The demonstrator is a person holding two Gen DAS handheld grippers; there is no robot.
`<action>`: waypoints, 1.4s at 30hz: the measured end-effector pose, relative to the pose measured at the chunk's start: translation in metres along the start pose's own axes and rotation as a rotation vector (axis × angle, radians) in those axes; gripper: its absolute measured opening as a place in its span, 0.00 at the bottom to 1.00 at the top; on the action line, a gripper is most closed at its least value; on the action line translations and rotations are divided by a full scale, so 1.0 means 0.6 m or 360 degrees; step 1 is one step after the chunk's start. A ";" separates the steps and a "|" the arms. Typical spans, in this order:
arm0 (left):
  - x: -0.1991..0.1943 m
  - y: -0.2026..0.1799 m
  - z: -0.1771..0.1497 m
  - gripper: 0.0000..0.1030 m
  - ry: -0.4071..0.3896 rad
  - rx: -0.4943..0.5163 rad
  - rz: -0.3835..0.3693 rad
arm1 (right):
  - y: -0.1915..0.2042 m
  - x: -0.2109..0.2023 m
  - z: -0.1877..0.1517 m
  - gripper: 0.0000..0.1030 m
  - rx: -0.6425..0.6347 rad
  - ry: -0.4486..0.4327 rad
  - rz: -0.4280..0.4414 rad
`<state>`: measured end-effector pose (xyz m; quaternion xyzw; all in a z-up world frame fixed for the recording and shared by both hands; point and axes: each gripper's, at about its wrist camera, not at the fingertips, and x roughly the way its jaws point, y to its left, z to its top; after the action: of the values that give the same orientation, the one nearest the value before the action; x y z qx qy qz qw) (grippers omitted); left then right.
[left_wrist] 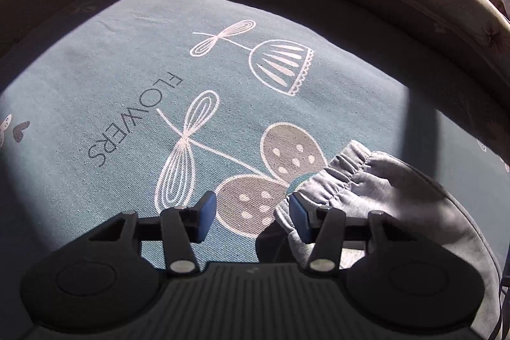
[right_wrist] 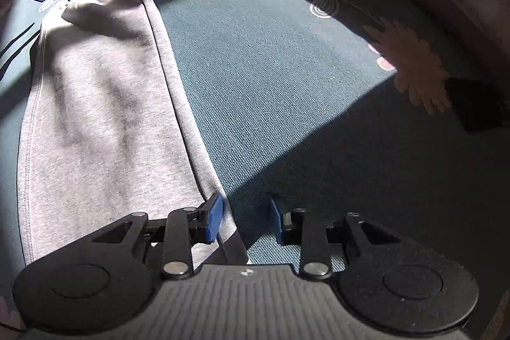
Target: Fold clothes
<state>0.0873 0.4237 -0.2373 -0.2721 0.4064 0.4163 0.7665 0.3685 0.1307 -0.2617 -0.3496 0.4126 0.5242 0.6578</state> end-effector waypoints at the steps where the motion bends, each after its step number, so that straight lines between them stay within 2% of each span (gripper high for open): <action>1: -0.006 -0.006 -0.003 0.50 -0.0002 0.0024 -0.0029 | -0.001 -0.005 -0.004 0.35 0.0040 -0.0026 -0.0017; 6: -0.040 -0.100 -0.059 0.51 0.0020 0.0376 -0.0325 | -0.003 -0.063 -0.017 0.36 0.0239 -0.0142 0.0027; 10: -0.058 -0.185 -0.123 0.55 0.0037 0.0660 -0.0552 | 0.009 -0.113 -0.052 0.38 0.0317 -0.0128 0.0067; 14: -0.059 -0.254 -0.195 0.56 0.0012 0.0918 -0.0608 | 0.009 -0.140 -0.119 0.41 0.0437 -0.0058 0.0004; 16: -0.060 -0.275 -0.225 0.56 0.0014 0.1058 -0.0588 | 0.001 -0.141 -0.164 0.41 0.0516 0.0002 -0.0076; 19: -0.056 -0.278 -0.252 0.57 0.0018 0.1210 -0.0546 | -0.022 -0.143 -0.213 0.41 0.0579 -0.0007 -0.0193; 21: -0.058 -0.267 -0.255 0.61 0.0009 0.1207 -0.0545 | -0.047 -0.145 -0.230 0.41 0.0612 -0.0046 -0.0223; 24: -0.056 -0.261 -0.251 0.64 0.0042 0.1164 -0.0538 | -0.080 -0.140 -0.230 0.41 0.0571 -0.0107 -0.0183; 27: -0.055 -0.266 -0.249 0.65 0.0062 0.1158 -0.0513 | -0.094 -0.115 -0.207 0.41 0.0398 -0.0082 -0.0081; 30: -0.058 -0.270 -0.248 0.66 0.0065 0.1160 -0.0485 | -0.094 -0.087 -0.190 0.40 0.0246 0.0013 -0.0013; 31: -0.059 -0.272 -0.248 0.66 0.0067 0.1161 -0.0476 | -0.092 -0.081 -0.185 0.29 0.0198 0.0034 0.0021; 32: -0.061 -0.273 -0.248 0.65 0.0068 0.1162 -0.0467 | -0.089 -0.080 -0.182 0.05 0.0168 0.0041 0.0065; 35: -0.067 -0.277 -0.248 0.65 0.0056 0.1168 -0.0459 | -0.083 -0.087 -0.177 0.02 0.0117 0.0021 0.0013; 38: -0.060 -0.283 -0.255 0.68 0.0106 0.1240 -0.0448 | -0.095 -0.088 -0.180 0.00 0.0202 -0.0014 -0.0039; 40: -0.060 -0.281 -0.250 0.68 0.0131 0.1229 -0.0443 | -0.102 -0.088 -0.182 0.00 0.0238 -0.0024 -0.0155; 42: -0.066 -0.281 -0.243 0.68 0.0124 0.1221 -0.0453 | -0.113 -0.096 -0.183 0.01 0.0337 -0.0035 -0.0135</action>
<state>0.1618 0.2121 -0.2663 -0.0355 0.5192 0.1138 0.8463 0.4093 -0.0042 -0.2531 -0.2897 0.4432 0.4532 0.7171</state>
